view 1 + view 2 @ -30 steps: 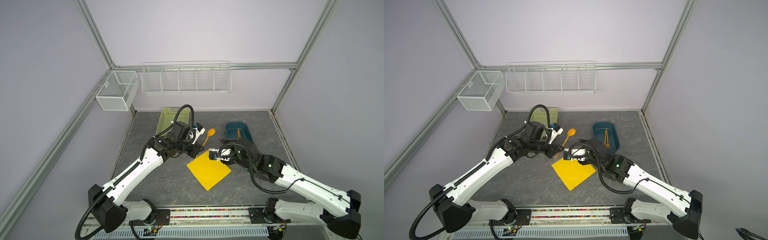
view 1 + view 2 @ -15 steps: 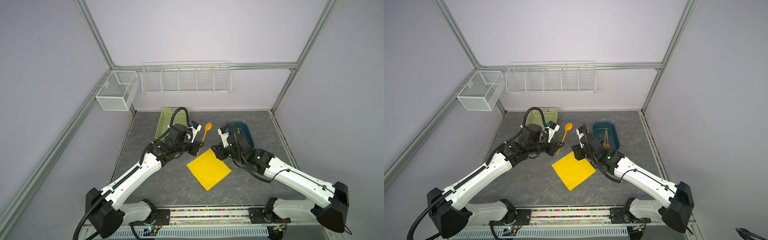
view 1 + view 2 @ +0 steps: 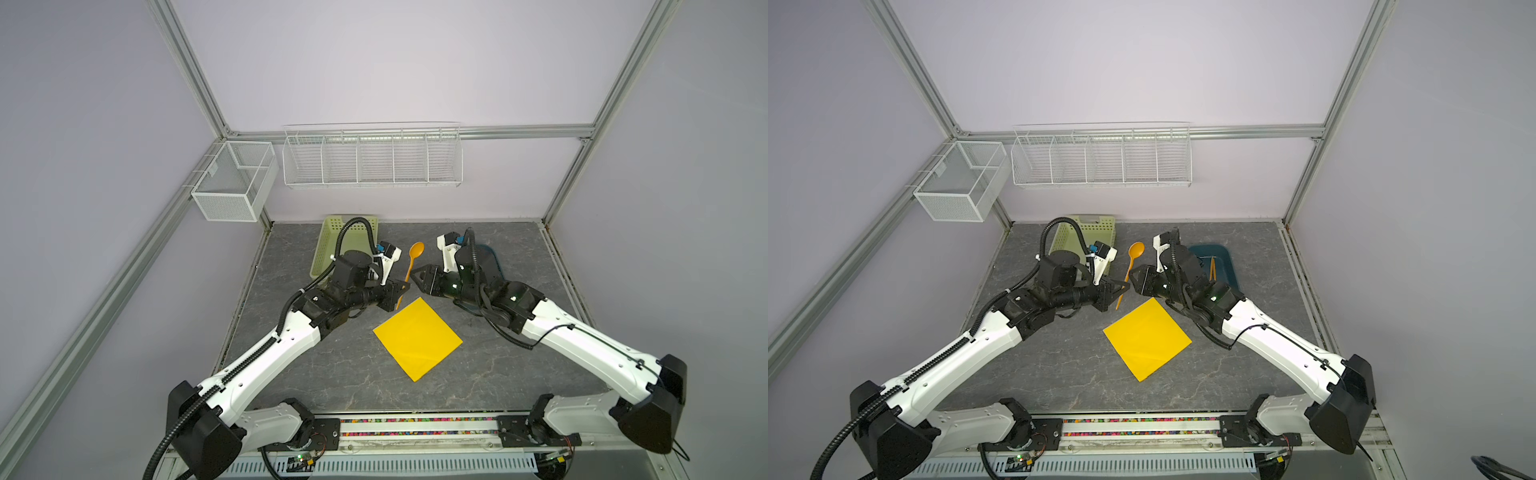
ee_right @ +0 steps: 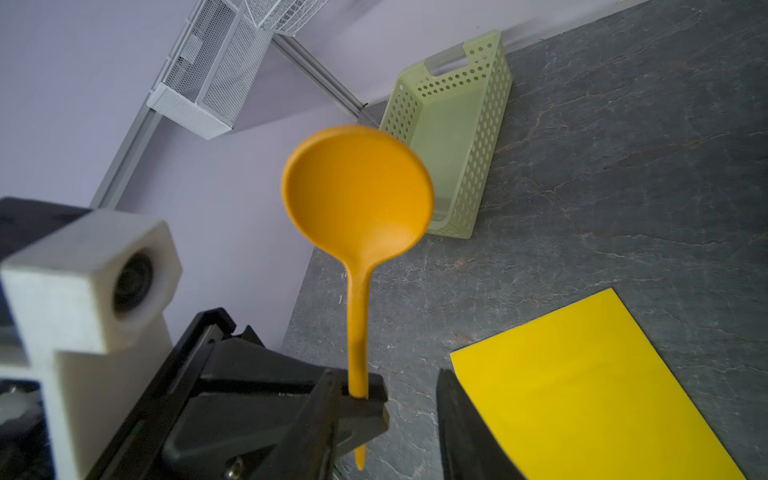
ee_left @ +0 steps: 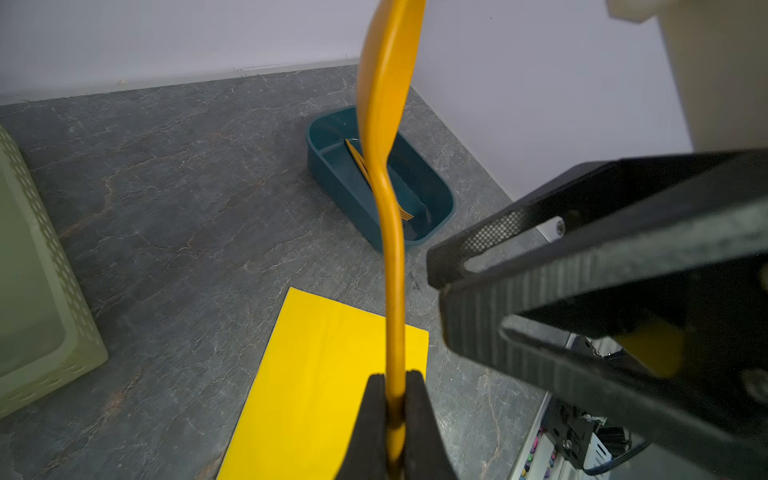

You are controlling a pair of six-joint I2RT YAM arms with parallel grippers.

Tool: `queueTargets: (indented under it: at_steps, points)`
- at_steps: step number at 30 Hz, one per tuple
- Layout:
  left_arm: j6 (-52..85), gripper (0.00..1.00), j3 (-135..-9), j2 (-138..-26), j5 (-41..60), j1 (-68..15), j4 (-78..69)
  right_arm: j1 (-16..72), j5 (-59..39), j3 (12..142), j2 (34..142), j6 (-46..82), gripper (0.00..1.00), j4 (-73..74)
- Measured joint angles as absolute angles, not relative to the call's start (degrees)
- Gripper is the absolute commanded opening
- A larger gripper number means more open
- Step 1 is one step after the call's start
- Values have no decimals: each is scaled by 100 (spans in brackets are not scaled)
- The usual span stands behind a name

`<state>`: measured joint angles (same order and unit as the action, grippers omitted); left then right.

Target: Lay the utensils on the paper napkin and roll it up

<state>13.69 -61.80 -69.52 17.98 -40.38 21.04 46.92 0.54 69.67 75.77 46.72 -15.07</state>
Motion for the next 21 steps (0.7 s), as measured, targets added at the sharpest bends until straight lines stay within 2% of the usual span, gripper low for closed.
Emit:
queueTargets:
  at_steps: [10,21]
  points:
    - [1444,0,-6180,-6949,1850,-4038,1992,4539,-255,6971,7653,5072,32,-1227]
    - [1479,0,-6169,-6949,1911,-4038,1981,4471,-607,6973,7911,5321,19,-843]
